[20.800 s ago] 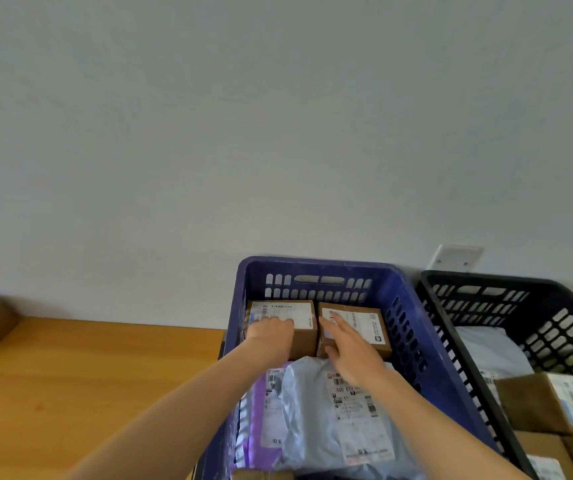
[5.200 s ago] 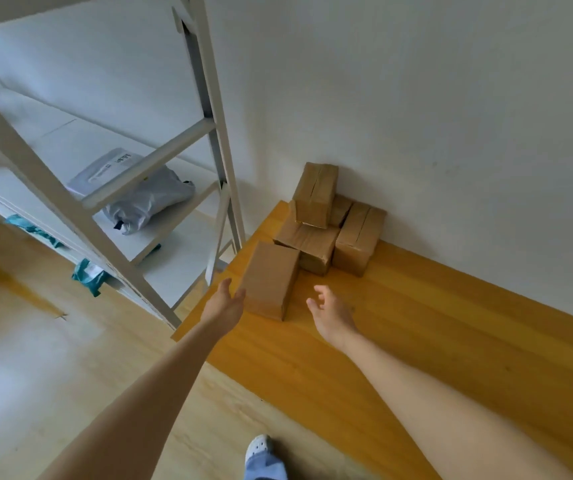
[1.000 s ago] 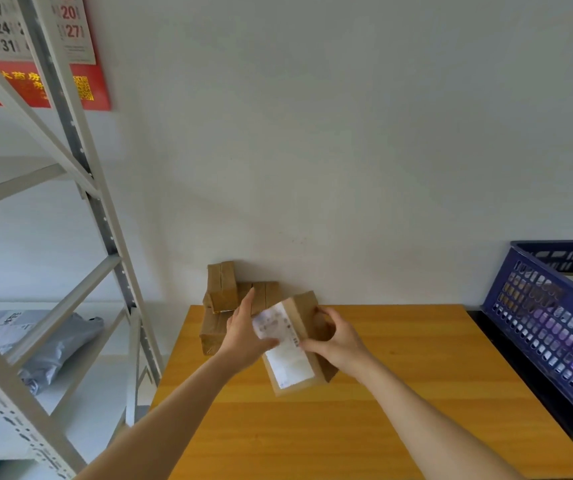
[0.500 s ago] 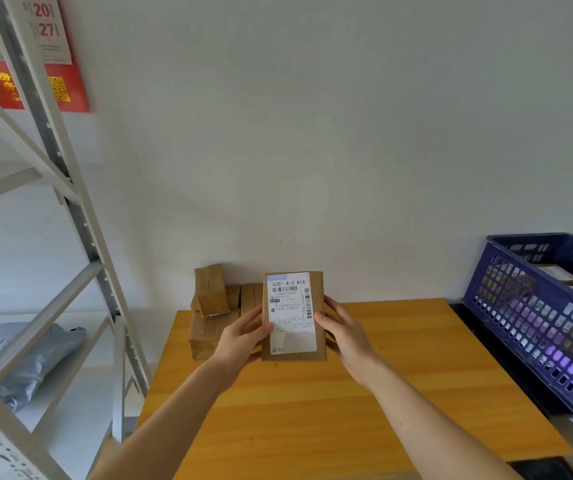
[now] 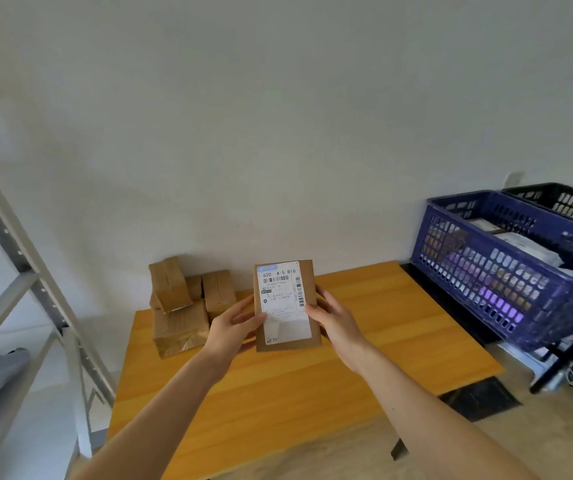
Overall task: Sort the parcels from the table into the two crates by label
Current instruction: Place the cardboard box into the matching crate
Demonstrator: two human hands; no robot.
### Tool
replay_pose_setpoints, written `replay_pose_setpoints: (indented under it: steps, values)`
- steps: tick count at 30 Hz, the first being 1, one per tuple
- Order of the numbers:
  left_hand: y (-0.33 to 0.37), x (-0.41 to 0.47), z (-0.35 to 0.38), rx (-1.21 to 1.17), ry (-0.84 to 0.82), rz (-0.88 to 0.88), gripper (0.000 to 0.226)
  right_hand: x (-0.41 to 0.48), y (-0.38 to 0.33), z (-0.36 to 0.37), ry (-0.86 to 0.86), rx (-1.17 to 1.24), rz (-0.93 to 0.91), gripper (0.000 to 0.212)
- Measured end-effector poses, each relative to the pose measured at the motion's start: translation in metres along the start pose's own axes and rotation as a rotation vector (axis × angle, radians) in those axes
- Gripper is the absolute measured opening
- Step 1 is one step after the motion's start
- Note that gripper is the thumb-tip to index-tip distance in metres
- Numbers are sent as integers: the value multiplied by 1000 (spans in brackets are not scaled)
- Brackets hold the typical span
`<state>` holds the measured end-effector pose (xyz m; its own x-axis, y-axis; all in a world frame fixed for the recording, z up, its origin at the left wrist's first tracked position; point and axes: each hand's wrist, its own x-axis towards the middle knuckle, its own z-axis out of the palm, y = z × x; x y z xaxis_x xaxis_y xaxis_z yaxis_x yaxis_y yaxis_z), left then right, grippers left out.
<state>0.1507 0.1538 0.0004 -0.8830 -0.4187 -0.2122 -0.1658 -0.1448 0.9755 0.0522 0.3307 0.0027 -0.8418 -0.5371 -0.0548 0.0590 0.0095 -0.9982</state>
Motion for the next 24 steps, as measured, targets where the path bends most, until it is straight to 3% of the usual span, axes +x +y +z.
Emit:
replay_pose_setpoints:
  steps: [4,12,22,24]
  values:
    - [-1,8,38,-9,-81,-12,56,-14,-2,-35,85,4,21,56]
    - [3,26,136,45,-237,-35,44,-36,-3,-121,274,14,42,51]
    - [20,47,301,109,-353,-2,52,-50,-21,-284,377,-28,10,50]
    - [26,49,337,116,-357,12,54,-53,-30,-321,359,-24,-8,41]
